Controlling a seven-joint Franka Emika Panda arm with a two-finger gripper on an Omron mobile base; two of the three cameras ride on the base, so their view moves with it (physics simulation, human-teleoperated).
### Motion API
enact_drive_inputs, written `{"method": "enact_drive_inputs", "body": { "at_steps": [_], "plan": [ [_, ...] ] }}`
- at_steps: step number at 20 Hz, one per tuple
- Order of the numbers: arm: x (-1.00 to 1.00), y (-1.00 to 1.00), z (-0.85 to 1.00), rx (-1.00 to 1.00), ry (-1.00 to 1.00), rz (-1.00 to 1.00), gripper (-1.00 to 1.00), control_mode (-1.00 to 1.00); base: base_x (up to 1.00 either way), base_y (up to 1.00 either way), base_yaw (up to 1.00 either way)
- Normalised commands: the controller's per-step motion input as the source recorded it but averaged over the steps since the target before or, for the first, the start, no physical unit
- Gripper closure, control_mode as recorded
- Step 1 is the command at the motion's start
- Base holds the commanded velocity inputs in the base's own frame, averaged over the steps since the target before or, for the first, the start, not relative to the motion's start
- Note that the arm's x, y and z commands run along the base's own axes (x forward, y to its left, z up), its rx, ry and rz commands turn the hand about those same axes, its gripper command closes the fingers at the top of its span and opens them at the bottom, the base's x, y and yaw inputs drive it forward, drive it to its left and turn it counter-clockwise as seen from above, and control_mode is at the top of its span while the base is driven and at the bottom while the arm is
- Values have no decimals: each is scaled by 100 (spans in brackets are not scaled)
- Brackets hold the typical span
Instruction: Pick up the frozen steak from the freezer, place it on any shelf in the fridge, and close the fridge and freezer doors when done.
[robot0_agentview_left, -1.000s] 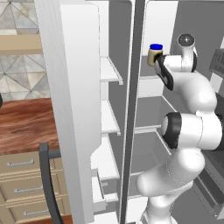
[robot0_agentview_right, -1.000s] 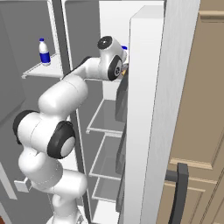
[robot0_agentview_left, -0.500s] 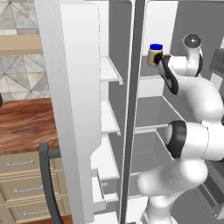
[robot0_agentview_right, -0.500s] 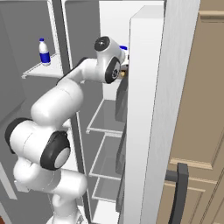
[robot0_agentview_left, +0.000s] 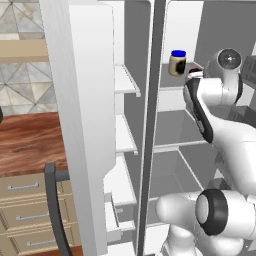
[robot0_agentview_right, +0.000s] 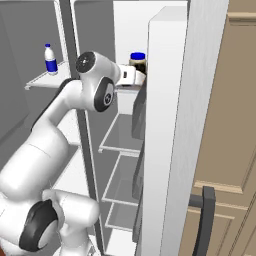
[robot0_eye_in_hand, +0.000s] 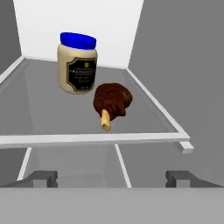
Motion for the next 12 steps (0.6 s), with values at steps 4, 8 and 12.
{"method": "enact_drive_inputs", "body": {
  "at_steps": [4,8,12],
  "plan": [
    [-100,46,3,4,0,0,-100,-100,0,0,0],
    [-100,51,4,5,2,0,-100,-100,0,0,0],
    [-100,40,23,2,11,4,-100,-100,0,0,0]
  ]
}}
